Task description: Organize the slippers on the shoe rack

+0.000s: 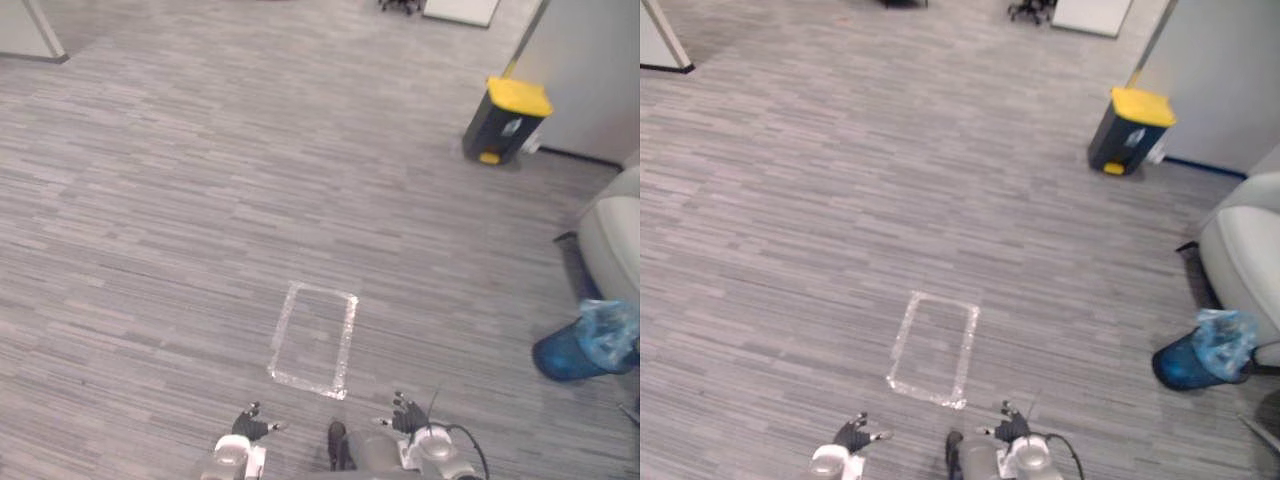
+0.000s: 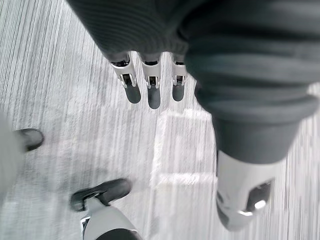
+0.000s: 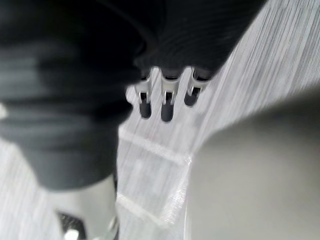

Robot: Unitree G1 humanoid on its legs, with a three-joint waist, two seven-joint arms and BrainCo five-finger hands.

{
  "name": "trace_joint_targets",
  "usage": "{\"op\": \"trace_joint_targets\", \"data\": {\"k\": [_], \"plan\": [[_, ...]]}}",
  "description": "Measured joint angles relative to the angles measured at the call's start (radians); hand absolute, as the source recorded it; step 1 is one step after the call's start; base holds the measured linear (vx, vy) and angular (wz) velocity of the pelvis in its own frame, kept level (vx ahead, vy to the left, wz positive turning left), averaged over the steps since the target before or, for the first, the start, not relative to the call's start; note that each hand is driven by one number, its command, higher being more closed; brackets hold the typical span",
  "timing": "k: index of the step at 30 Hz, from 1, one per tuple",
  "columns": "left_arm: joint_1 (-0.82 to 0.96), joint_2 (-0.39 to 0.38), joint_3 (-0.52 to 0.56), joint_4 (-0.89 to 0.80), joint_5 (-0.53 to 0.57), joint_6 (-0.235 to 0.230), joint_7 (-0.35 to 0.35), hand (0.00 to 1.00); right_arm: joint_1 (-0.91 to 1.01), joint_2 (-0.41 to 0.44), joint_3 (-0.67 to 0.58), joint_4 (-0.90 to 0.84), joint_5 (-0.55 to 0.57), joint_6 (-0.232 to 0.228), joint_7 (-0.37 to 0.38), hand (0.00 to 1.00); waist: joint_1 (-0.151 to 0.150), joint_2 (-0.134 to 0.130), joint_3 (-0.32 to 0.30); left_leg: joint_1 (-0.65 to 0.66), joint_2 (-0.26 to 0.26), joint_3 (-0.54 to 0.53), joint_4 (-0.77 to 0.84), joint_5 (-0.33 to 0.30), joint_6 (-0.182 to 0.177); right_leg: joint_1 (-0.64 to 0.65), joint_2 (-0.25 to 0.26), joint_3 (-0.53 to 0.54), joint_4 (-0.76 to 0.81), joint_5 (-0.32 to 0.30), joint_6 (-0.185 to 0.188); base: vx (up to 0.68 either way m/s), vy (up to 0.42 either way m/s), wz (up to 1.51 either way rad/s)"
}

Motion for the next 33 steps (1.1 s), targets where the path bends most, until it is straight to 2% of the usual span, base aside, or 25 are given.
{"op": "trace_joint_targets", "data": {"k": [1,3,4,6,7,9,10,11,12,14,16,17,19,20,21,23,24,25,26,27,28,30,32,33], "plan": [[0.005,-0.014,0.015,-0.019,-0.001,-0.004,0.001,0.00,-0.004,-0.001,-0.001,0.014,0.000,0.003,0.000,0.00,0.022,0.025,0.000,-0.070,0.040,0.026,0.137,-0.017,0.018,0.062,0.027,0.026,-0.043,-0.011,-0.017,0.63,-0.006,-0.49],[0.011,-0.010,0.031,-0.031,-0.002,-0.002,0.001,0.00,-0.009,0.017,-0.001,0.015,0.001,0.004,-0.001,0.00,0.030,0.015,0.006,-0.116,0.048,0.076,0.151,-0.046,0.061,0.156,0.021,0.073,-0.114,-0.012,-0.020,0.48,0.037,-0.54],[0.011,-0.006,0.032,-0.037,-0.002,-0.003,0.001,0.00,-0.011,0.019,-0.001,0.015,0.003,0.003,-0.002,0.00,0.035,-0.001,0.012,-0.128,0.042,0.100,0.115,-0.064,0.073,0.199,0.006,0.099,-0.146,-0.012,-0.019,0.42,0.064,-0.62],[0.011,0.000,0.025,-0.051,-0.002,-0.006,0.001,0.00,-0.007,0.026,-0.001,0.016,0.022,0.003,-0.003,0.00,0.045,-0.018,0.016,-0.177,-0.003,0.093,-0.099,-0.088,0.067,0.276,-0.039,0.149,-0.206,-0.011,-0.019,0.53,0.161,-0.72],[0.010,0.001,0.005,-0.053,-0.002,-0.007,0.002,0.00,-0.012,0.024,-0.002,0.016,0.022,0.003,-0.004,0.00,0.047,-0.015,0.014,-0.211,-0.037,0.043,-0.271,-0.067,0.058,0.286,-0.061,0.179,-0.214,-0.012,-0.018,0.52,0.268,-0.85],[0.001,-0.006,-0.012,-0.052,-0.003,-0.008,0.003,0.00,-0.022,0.007,-0.005,0.018,0.021,0.003,-0.009,0.00,0.064,0.008,0.011,-0.252,-0.058,-0.076,-0.553,0.093,0.021,0.305,-0.079,0.241,-0.247,-0.014,-0.008,0.42,0.295,-1.06],[0.002,-0.008,-0.014,-0.050,-0.004,-0.009,0.003,0.00,-0.022,-0.009,0.012,0.036,0.020,0.003,-0.009,0.00,0.072,0.026,0.011,-0.252,-0.040,-0.084,-0.590,0.234,-0.013,0.325,-0.076,0.281,-0.264,-0.023,0.044,0.42,0.365,-1.08],[-0.005,0.006,-0.025,-0.036,-0.008,-0.006,0.003,0.00,-0.030,0.004,0.032,0.045,0.019,0.012,-0.011,0.00,0.072,0.010,0.003,-0.237,-0.059,-0.048,-0.575,0.243,0.046,0.341,-0.111,0.299,-0.266,-0.032,0.077,0.52,0.411,-1.02],[-0.007,0.028,-0.032,-0.027,-0.011,-0.006,0.005,0.00,-0.029,0.020,0.041,0.044,0.018,0.012,-0.007,0.00,0.067,-0.013,0.006,-0.213,-0.069,-0.010,-0.577,0.222,0.059,0.343,-0.133,0.311,-0.256,-0.016,0.103,0.42,0.317,-0.78],[-0.008,0.054,-0.033,-0.015,-0.011,-0.006,0.006,0.00,-0.026,0.038,0.038,0.045,0.018,0.014,-0.007,0.00,0.064,-0.036,0.004,-0.170,-0.068,0.066,-0.574,0.192,0.093,0.310,-0.151,0.335,-0.201,0.021,0.161,0.36,0.251,-1.01],[-0.006,0.067,-0.038,0.011,-0.011,-0.001,0.006,0.00,-0.028,0.038,0.032,0.044,0.018,0.017,-0.007,0.00,0.063,-0.029,0.007,-0.111,-0.053,0.141,-0.599,0.167,0.121,0.249,-0.147,0.342,-0.103,0.068,0.243,0.34,0.241,-1.24],[-0.007,0.071,-0.044,0.017,-0.013,0.000,0.005,0.00,-0.037,0.039,0.027,0.044,0.018,0.017,-0.007,0.00,0.064,-0.020,0.013,-0.073,-0.046,0.181,-0.627,0.162,0.129,0.210,-0.147,0.332,-0.037,0.069,0.254,0.28,0.169,-1.27],[-0.012,0.078,-0.080,0.035,-0.013,0.005,0.006,0.00,-0.040,0.037,0.026,0.043,0.018,0.018,-0.006,0.00,0.058,-0.008,0.019,0.011,-0.040,0.221,-0.677,0.154,0.141,0.156,-0.142,0.235,0.020,0.004,0.203,0.25,0.091,-1.11],[-0.013,0.077,-0.080,0.035,-0.013,0.006,0.006,0.00,-0.037,0.036,0.027,0.040,0.018,0.019,-0.005,0.00,0.049,0.012,0.020,0.036,-0.029,0.226,-0.689,0.144,0.136,0.126,-0.115,0.193,-0.001,-0.020,0.175,0.22,0.023,-0.70],[-0.017,0.078,-0.080,0.035,-0.014,0.006,0.005,0.00,-0.038,0.036,0.027,0.039,0.018,0.019,-0.004,0.00,0.043,0.013,0.019,0.051,-0.024,0.240,-0.698,0.141,0.135,0.109,-0.093,0.181,-0.023,-0.025,0.167,0.21,-0.005,-0.62],[-0.031,0.083,-0.078,0.033,-0.014,0.006,0.002,0.00,-0.036,0.034,0.025,0.037,0.019,0.019,-0.003,0.00,0.035,0.002,0.013,0.069,-0.023,0.274,-0.702,0.138,0.132,0.040,-0.048,0.129,-0.119,0.006,0.143,0.21,-0.028,-0.47],[-0.031,0.083,-0.078,0.033,-0.013,0.006,0.000,0.00,-0.036,0.034,0.023,0.037,0.019,0.019,-0.005,0.00,0.035,-0.005,0.012,0.084,-0.026,0.280,-0.703,0.127,0.116,0.020,-0.033,0.105,-0.179,0.059,0.131,0.22,-0.057,-0.35],[-0.023,0.083,-0.079,0.034,-0.013,0.008,-0.001,0.00,-0.027,0.034,0.021,0.039,0.019,0.018,-0.006,0.00,0.030,-0.029,0.003,0.111,-0.051,0.288,-0.704,0.108,0.096,0.014,-0.027,0.099,-0.240,0.194,0.083,0.30,-0.080,-0.28],[-0.013,0.062,-0.078,0.038,-0.013,0.015,-0.001,0.00,-0.027,0.014,0.011,0.040,0.019,0.016,-0.009,0.00,0.023,0.001,-0.007,0.133,-0.038,0.278,-0.709,0.097,0.087,0.023,-0.006,0.099,-0.214,0.181,0.056,0.25,-0.063,-0.21],[-0.006,0.051,-0.078,0.037,-0.013,0.015,-0.005,0.00,-0.027,0.008,-0.004,0.040,0.019,0.016,-0.010,0.00,0.016,0.010,-0.013,0.140,-0.032,0.271,-0.707,0.097,0.087,0.024,-0.004,0.105,-0.215,0.167,0.055,0.25,-0.088,-0.32],[-0.001,0.033,-0.074,0.038,-0.013,0.016,-0.006,0.00,-0.026,-0.002,-0.013,0.042,0.019,0.017,-0.009,0.00,0.011,0.027,-0.013,0.150,-0.019,0.265,-0.671,0.079,0.059,0.031,0.009,0.119,-0.201,0.131,0.049,0.21,-0.114,-0.34],[0.001,0.028,-0.062,0.036,-0.011,0.016,-0.008,0.00,-0.014,-0.005,-0.036,0.040,0.020,0.015,-0.008,0.00,0.008,0.032,-0.015,0.085,0.027,0.246,-0.457,0.017,0.014,0.051,0.026,0.137,-0.186,0.089,0.037,0.24,-0.160,-0.38],[0.009,0.003,0.013,0.006,-0.011,0.016,-0.007,0.00,0.006,0.001,-0.050,0.032,0.021,0.019,-0.009,0.00,0.020,0.037,-0.016,-0.019,0.102,0.181,-0.110,0.023,0.010,0.107,0.067,0.186,-0.170,0.070,0.019,0.29,-0.130,-0.74],[0.019,-0.003,0.036,-0.008,-0.012,0.013,-0.007,0.00,0.015,-0.007,-0.051,0.036,0.022,0.018,-0.009,0.00,0.041,0.041,-0.020,-0.069,0.121,0.145,0.023,0.010,0.012,0.121,0.089,0.222,-0.153,0.058,-0.008,0.22,0.000,-1.00]]}}
